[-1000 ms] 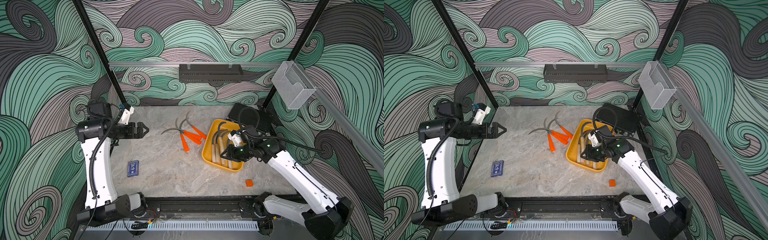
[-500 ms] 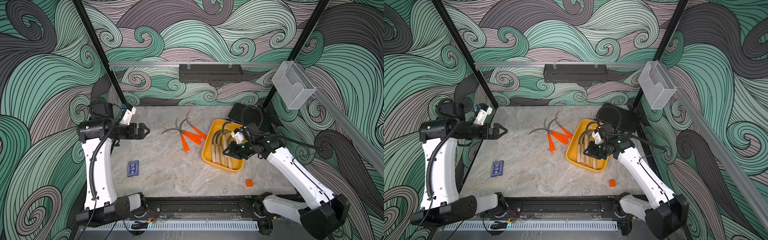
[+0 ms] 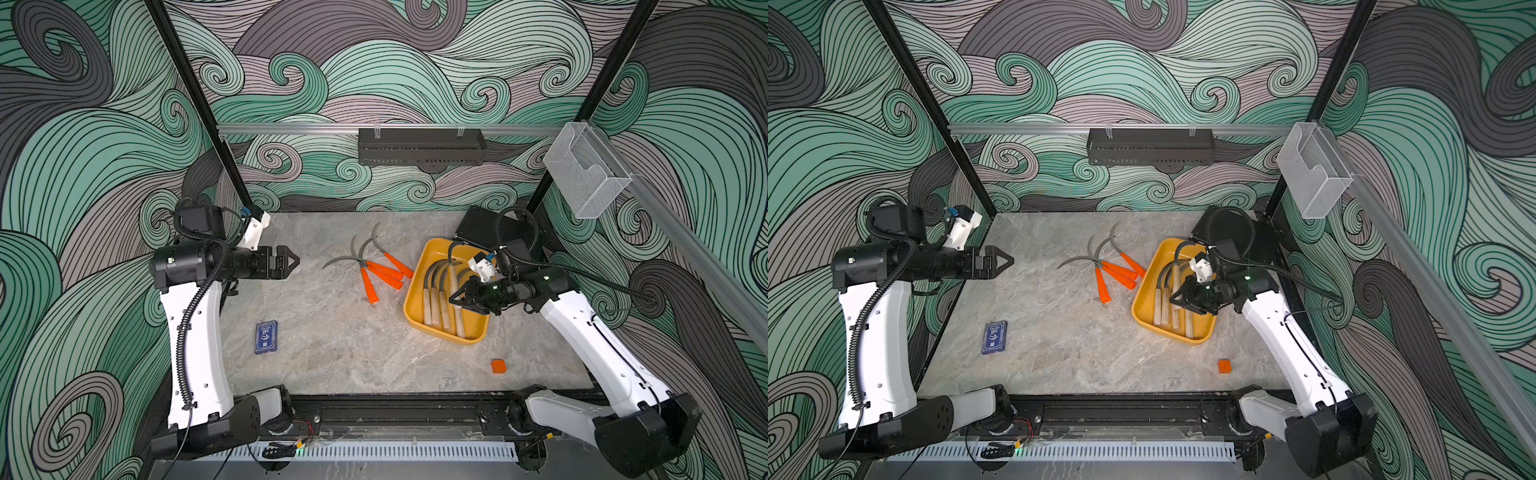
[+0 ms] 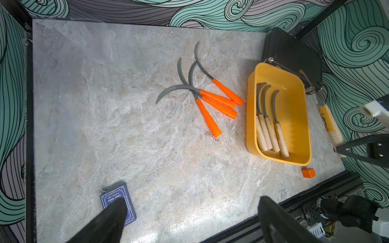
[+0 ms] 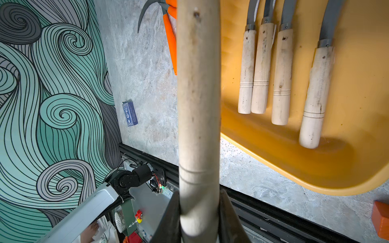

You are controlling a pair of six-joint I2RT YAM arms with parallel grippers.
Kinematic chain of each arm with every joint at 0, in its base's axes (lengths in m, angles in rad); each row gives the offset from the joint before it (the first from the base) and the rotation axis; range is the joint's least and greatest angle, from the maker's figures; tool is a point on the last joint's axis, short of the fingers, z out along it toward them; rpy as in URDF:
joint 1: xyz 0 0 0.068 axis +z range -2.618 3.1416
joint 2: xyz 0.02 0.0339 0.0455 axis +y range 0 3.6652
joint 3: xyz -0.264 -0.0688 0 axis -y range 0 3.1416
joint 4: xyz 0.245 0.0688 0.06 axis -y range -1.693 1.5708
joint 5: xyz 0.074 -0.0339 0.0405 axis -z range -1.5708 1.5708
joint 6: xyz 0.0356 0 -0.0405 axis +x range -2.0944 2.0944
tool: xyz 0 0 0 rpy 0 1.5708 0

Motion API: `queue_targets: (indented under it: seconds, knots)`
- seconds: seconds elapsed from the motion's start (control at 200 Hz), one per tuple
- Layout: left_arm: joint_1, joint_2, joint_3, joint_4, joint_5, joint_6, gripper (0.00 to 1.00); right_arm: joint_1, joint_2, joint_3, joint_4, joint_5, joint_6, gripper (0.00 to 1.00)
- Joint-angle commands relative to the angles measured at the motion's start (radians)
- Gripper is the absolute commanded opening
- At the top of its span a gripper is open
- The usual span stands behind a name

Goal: Put small sickles into storage boxes
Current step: Place the sickle in the storage box.

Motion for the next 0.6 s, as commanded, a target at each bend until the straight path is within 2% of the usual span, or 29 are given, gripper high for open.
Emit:
queue_targets:
  seconds: [0.0,0.595]
  knots:
    - [-0.006,-0.011,-0.019,0.021,0.035,-0.013,0.97,-0.010,0.003,0.006,-0.011,-0.026,0.007,0.00]
    - [-0.005,0.014,-0.076,0.064,0.027,-0.027,0.97,-0.012,0.134,-0.005,0.027,-0.014,-0.037,0.00]
